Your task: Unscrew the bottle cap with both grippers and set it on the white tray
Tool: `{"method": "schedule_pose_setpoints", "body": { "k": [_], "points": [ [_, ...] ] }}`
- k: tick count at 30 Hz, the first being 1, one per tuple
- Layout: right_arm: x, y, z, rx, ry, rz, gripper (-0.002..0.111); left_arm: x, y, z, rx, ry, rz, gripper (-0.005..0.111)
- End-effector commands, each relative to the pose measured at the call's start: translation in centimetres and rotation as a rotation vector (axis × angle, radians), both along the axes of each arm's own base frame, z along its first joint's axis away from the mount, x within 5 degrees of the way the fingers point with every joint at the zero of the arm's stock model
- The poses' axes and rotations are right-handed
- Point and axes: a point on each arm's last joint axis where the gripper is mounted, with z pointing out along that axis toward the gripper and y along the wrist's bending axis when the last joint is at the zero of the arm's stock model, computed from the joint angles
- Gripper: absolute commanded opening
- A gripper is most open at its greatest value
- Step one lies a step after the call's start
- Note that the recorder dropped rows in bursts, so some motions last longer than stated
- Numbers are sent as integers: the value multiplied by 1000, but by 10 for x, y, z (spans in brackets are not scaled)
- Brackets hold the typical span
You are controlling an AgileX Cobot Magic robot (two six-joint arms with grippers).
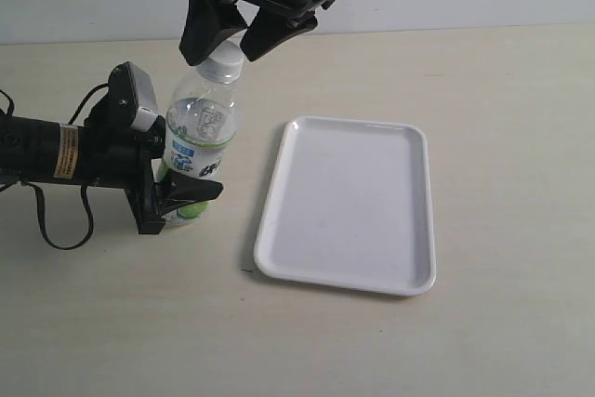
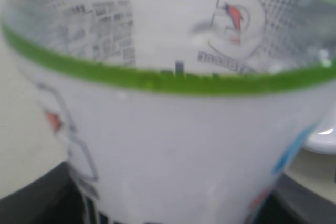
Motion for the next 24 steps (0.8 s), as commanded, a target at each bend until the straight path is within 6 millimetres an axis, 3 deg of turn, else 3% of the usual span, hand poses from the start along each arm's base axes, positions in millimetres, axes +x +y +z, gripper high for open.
{"method": "schedule_pose_setpoints", "body": {
  "k": [1,14,18,24],
  "points": [
    [1,2,3,4,-32,-7,70,2,0,5,-7,-21,3,0],
    [0,4,-2,1,7,-3,61,2,0,5,-7,-21,3,0],
    [1,5,-2,5,-1,-9,46,2,0,5,-7,-21,3,0],
    [1,5,-2,2,-12,4,12,1,0,5,-1,-22,-7,0]
  ]
}}
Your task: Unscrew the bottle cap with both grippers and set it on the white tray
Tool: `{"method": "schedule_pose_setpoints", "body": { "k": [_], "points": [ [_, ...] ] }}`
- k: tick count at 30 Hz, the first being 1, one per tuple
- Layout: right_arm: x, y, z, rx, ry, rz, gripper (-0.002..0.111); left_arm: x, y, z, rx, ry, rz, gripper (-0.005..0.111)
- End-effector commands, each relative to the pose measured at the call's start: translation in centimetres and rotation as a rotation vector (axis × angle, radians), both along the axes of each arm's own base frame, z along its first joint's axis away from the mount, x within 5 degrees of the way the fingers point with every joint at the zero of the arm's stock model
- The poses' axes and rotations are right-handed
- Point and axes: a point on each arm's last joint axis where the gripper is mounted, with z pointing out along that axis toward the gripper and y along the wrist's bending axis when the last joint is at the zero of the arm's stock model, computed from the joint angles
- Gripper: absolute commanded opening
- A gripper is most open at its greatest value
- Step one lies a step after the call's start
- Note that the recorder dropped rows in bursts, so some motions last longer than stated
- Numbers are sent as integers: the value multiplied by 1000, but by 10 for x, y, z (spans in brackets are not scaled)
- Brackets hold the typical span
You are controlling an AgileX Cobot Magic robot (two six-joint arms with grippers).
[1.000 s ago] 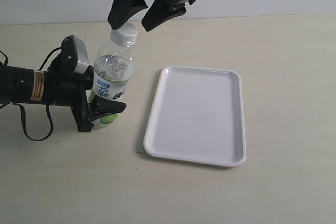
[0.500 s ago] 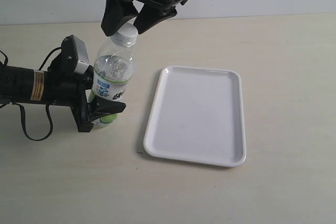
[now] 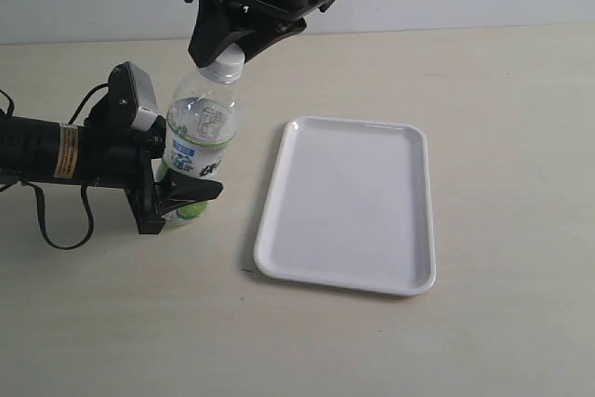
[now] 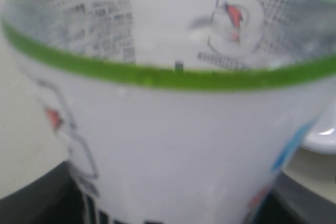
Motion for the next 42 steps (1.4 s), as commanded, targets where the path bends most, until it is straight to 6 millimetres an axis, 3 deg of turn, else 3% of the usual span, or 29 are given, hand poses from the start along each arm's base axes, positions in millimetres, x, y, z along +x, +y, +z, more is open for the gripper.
{"method": "schedule_pose_setpoints", "body": {
  "k": [1,3,19,27,35,38,42],
  "points": [
    [1,1,1,0,-35,26,7,1,0,5,0,-21,-10,0],
    [1,1,1,-9,-74,77,0,1,0,5,0,-21,-10,0],
    [2,-1,-1,-145,-529,681,0,1,0,5,-4,-21,-12,0],
    [2,-3,0,-161,-543,690,23,1,0,5,-4,-21,-12,0],
    [-7,4,22,-20,-572,632,48,1,0,5,-4,-21,-12,0],
    [-5,4,26,-13,-561,565,61,1,0,5,-4,-21,-12,0],
    [-3,4,28,0,-528,485,68,1,0,5,-6,-21,-13,0]
  ]
}}
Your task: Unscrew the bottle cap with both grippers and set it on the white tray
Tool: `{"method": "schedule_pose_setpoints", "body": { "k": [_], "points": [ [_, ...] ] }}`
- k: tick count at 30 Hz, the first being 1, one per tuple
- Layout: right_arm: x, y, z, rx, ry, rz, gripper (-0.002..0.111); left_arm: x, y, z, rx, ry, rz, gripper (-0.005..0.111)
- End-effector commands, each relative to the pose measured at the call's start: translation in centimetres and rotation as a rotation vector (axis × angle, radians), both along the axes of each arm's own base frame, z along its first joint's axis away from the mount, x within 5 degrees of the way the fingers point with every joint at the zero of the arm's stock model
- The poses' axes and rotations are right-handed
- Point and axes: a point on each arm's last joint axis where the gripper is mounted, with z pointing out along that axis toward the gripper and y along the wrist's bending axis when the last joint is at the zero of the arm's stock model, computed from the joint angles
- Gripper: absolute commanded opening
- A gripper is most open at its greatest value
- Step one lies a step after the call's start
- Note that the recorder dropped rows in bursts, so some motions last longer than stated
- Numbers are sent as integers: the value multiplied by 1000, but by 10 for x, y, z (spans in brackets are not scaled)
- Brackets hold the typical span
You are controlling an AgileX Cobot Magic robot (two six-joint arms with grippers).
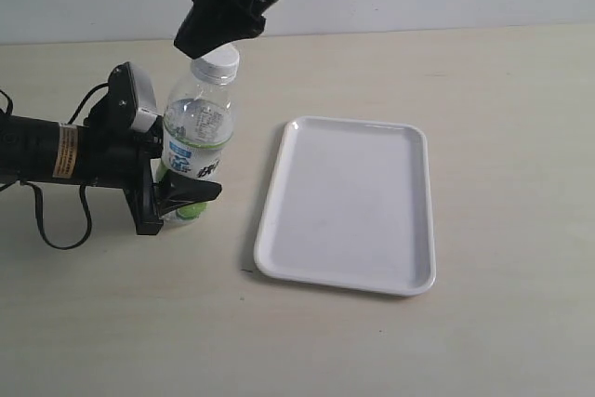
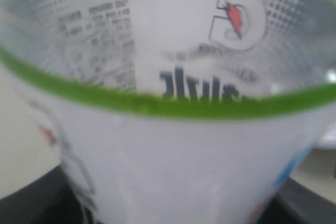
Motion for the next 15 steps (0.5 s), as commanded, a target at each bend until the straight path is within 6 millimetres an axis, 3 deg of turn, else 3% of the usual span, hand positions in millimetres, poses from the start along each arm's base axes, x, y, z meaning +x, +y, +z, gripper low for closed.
{"method": "schedule_pose_setpoints", "body": {
  "k": [1,8,11,15],
  "points": [
    [2,-1,10,54,42,-121,68,1,0,5,-14,-14,1,0],
    [-3,-9,54,322,273,-588,67,1,-1,5,-16,-14,0,0],
    [-4,-11,53,362,440,-744,68,1,-1,5,-16,-14,0,0],
    [-5,-23,38,195,494,-894,72,1,-1,5,-16,-14,0,0]
  ]
}}
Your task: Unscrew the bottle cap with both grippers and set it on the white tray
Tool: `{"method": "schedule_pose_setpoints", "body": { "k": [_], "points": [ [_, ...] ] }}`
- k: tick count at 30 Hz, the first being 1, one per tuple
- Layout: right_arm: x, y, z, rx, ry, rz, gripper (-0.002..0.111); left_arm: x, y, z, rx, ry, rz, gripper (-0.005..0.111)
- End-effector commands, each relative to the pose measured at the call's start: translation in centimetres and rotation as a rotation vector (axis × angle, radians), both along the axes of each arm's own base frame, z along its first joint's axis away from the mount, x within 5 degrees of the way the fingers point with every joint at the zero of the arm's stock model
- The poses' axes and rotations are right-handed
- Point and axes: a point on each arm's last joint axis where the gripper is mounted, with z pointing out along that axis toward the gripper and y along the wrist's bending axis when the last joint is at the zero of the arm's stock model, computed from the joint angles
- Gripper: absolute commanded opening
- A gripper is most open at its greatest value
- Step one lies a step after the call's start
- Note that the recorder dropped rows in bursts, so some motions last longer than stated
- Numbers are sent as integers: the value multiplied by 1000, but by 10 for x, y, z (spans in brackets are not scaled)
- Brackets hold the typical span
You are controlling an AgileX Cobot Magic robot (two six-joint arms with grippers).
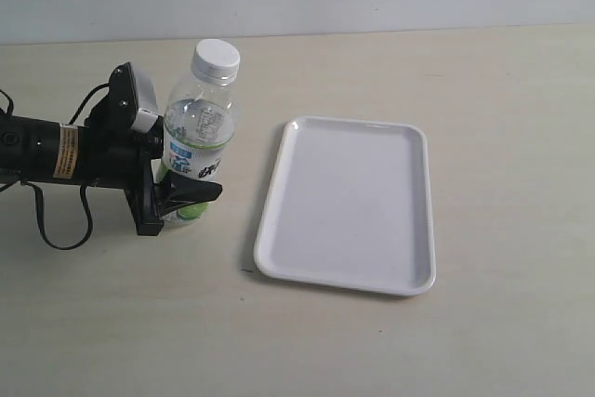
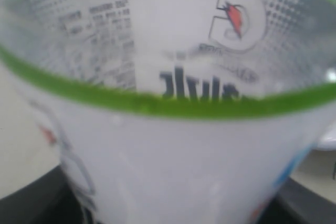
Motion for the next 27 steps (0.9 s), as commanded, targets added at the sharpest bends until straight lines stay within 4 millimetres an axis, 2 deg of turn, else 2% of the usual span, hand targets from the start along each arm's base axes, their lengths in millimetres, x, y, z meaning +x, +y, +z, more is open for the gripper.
{"method": "schedule_pose_setpoints", "body": {
  "k": [1,6,16,23,27],
  "points": [
    [-3,-13,-9,-136,114,-95,72,1,-1,5,-16,-14,0,0],
    [-10,-15,-14,-185,196,-57,72,1,0,5,-15,-14,1,0],
    [-8,3,-27,-48,285,39,72,1,0,5,-13,-14,-1,0],
    [-3,3,-38,-82,306,31,72,1,0,5,-13,-14,-1,0],
    [4,6,-57,-95,362,16,72,1,0,3,-12,-8,-1,0]
  ]
}}
